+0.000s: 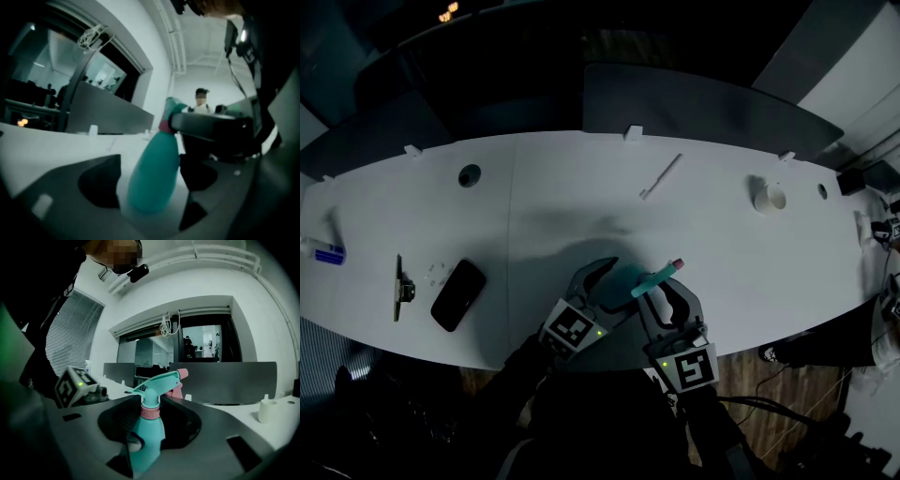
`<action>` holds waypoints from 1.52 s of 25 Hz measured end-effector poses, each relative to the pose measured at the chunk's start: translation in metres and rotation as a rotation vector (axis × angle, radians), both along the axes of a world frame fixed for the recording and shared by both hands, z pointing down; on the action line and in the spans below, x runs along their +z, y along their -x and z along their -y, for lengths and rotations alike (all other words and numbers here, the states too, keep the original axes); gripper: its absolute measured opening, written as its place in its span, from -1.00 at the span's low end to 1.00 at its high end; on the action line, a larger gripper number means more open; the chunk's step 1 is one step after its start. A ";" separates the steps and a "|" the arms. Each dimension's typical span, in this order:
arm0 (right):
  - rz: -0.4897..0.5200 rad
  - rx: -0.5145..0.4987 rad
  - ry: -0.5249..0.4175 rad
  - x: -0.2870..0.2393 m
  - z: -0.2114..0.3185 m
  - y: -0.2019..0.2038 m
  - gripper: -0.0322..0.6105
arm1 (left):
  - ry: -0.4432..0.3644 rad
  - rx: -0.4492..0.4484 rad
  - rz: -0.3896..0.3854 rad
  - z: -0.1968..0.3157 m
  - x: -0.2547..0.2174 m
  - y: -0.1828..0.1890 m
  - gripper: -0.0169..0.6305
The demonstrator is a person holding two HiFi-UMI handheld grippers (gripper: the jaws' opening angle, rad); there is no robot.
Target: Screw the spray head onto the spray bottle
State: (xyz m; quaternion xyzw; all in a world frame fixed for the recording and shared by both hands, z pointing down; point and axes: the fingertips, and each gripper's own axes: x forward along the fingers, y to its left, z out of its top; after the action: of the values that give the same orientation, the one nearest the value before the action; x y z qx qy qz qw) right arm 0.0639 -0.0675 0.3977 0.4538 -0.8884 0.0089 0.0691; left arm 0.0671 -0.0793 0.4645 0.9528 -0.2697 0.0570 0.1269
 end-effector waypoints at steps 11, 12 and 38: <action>0.029 -0.107 -0.025 -0.005 0.002 0.002 -0.49 | -0.013 0.313 0.112 -0.007 0.009 -0.016 0.12; 0.025 -0.078 -0.040 -0.006 0.002 0.002 -0.49 | -0.045 0.216 0.131 -0.005 0.007 -0.014 0.10; 0.031 0.027 -0.035 -0.004 0.003 0.003 -0.49 | -0.219 -0.097 0.210 -0.009 0.002 -0.006 0.01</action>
State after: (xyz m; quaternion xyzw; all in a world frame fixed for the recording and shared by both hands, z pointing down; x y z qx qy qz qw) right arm 0.0606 -0.0705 0.3940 0.4666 -0.8832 0.0012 0.0472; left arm 0.0731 -0.0706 0.4669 0.9356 -0.3318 0.1202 -0.0037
